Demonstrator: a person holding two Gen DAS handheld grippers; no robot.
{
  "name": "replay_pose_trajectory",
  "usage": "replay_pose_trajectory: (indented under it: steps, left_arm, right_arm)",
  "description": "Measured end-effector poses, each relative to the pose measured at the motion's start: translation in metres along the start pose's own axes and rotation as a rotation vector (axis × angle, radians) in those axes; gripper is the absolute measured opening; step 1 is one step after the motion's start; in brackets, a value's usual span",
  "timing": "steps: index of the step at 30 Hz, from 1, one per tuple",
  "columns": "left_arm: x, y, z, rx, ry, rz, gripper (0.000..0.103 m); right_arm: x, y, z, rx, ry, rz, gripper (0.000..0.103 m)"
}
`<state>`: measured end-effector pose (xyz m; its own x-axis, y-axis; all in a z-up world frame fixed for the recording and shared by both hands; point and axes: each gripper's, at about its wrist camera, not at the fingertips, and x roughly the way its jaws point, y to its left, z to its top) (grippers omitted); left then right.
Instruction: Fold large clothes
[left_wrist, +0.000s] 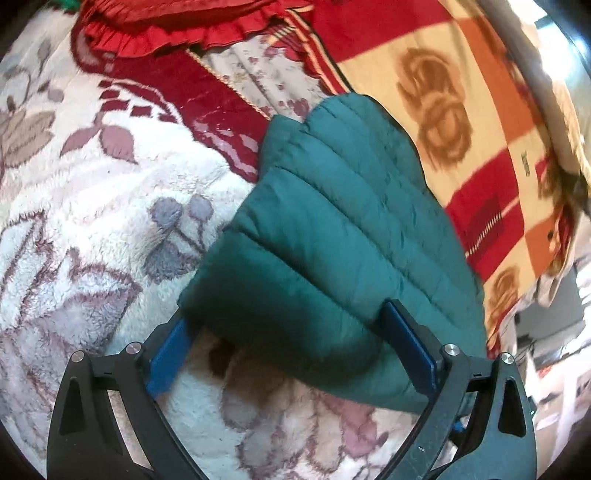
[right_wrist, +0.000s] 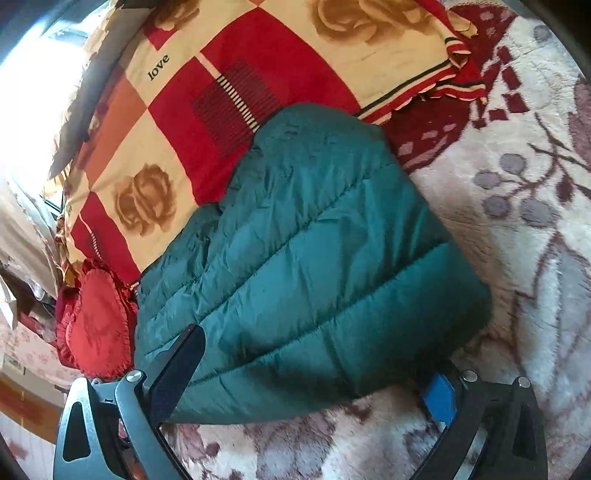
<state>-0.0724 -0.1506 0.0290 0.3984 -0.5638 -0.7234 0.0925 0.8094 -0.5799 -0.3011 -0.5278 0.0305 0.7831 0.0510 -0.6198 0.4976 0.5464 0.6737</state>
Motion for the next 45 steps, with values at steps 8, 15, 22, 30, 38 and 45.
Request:
replay_pose_trajectory:
  steps: [8,15,22,30,38,45]
  left_arm:
    - [0.017,-0.001,0.017,-0.059,-0.003,0.02,0.101]
    - [0.013,-0.004,0.02,-0.004,0.001,0.013,0.076]
    - [-0.019,-0.013,0.014,0.079,-0.011,-0.005,0.042]
    - [-0.082,-0.008,-0.026,0.181,0.01,0.001,0.041]
    - [-0.117,0.017,-0.084,0.229,-0.002,0.024,0.042]
    - [-0.106,0.023,-0.095,0.225,-0.026,0.076,0.05]
  right_arm:
    - [0.021,0.005,0.012,-0.001,0.007,-0.033,0.103]
    - [0.016,0.019,0.014,-0.083,-0.018,-0.109,0.053]
    - [-0.009,0.043,0.005,-0.243,-0.036,-0.156,0.035]
    - [-0.062,0.049,-0.037,-0.275,0.001,-0.186,0.035]
    - [-0.101,0.026,-0.09,-0.231,0.031,-0.175,0.035]
    - [-0.093,-0.005,-0.1,-0.112,0.047,-0.183,0.067]
